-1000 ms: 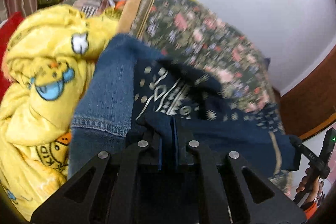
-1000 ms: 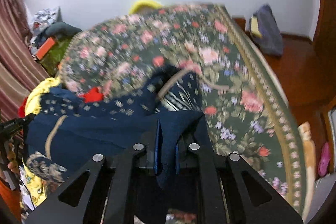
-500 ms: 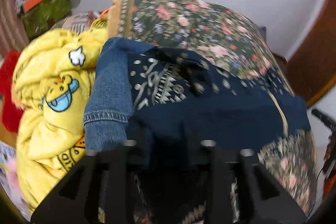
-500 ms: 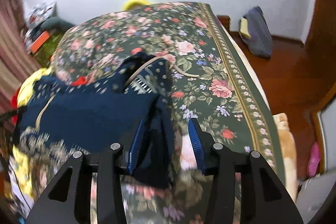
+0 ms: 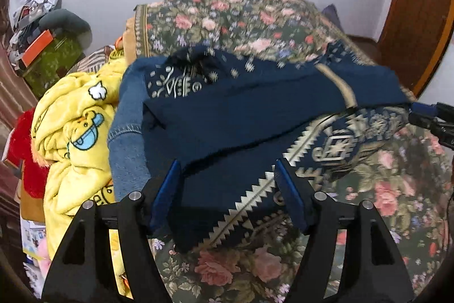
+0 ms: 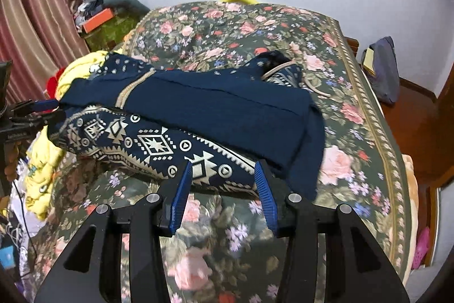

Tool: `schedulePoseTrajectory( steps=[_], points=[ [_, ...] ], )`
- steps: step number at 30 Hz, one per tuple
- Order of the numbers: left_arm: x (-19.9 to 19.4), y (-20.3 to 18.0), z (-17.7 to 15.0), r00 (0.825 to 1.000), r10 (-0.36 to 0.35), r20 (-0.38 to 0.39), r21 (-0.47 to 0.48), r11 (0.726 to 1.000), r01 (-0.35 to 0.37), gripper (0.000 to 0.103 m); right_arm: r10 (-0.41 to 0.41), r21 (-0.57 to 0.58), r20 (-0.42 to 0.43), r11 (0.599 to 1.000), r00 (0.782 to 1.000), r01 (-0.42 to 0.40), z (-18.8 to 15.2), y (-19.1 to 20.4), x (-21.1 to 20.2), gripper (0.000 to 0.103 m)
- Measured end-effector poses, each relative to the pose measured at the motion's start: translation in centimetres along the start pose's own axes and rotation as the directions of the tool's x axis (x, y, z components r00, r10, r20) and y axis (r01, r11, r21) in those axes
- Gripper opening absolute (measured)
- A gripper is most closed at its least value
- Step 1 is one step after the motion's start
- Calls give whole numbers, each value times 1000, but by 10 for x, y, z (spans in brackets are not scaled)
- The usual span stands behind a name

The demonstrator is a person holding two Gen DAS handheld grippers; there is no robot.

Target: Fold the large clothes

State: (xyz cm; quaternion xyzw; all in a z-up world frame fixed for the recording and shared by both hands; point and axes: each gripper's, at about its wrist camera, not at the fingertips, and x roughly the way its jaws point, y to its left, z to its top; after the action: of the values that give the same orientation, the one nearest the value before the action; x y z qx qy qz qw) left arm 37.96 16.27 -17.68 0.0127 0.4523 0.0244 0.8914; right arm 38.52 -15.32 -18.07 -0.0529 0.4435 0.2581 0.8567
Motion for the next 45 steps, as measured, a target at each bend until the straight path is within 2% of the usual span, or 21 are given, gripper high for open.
schedulePoseTrajectory(
  steps=[2,6,9,11,14,17,20,24,30,32,35,36,37,39,42,45],
  points=[
    [12,2,4,1000,5,-13,-8,1000,-5,69,2,12,-36,1000,999,-1,8,-4,18,42],
    [26,9,24,998,62,5,5,998,-62,69,-16,-9,-61,1000,998,16,26,-4,35,42],
    [44,20,55,998,70,-2,5,998,-70,69,-41,-70,-68,997,997,36,55,0,47,42],
    [55,31,80,996,86,-13,-21,996,-86,71,-92,-102,-71,991,993,85,79,0,55,42],
    [49,55,112,990,138,34,-135,982,-132,71,-179,-29,15,983,984,179,117,-9,49,43],
    [28,77,127,981,163,109,-255,958,-131,71,-130,47,96,991,987,126,128,-10,30,43],
    [13,84,122,983,124,135,-278,957,-83,71,-63,35,119,998,991,59,121,3,18,46],
    [7,70,105,991,75,114,-216,975,-49,71,-13,-25,98,1000,995,15,103,29,18,50],
    [15,16,69,997,-64,47,-77,995,67,72,61,-137,3,989,998,-60,80,71,39,51],
    [22,-1,58,996,-84,21,-37,996,85,74,63,-164,-31,984,998,-67,71,79,48,53],
    [39,-21,43,998,-60,-33,27,998,61,77,20,-186,-79,982,997,-34,57,75,64,55],
    [44,-23,38,998,-50,-36,43,998,51,78,12,-184,-87,983,996,-28,53,72,66,59],
    [45,-22,34,998,-50,-29,48,998,52,83,9,-174,-91,984,996,-24,48,67,67,67],
    [43,-15,29,998,-58,-10,37,998,58,88,7,-147,-73,989,997,-17,42,51,62,74],
    [36,2,22,998,-59,5,11,998,59,89,-42,-136,-58,990,997,34,34,29,52,74],
    [29,19,11,1000,-2,26,3,1000,2,88,-89,-98,-69,992,994,82,25,5,49,81]
  ],
)
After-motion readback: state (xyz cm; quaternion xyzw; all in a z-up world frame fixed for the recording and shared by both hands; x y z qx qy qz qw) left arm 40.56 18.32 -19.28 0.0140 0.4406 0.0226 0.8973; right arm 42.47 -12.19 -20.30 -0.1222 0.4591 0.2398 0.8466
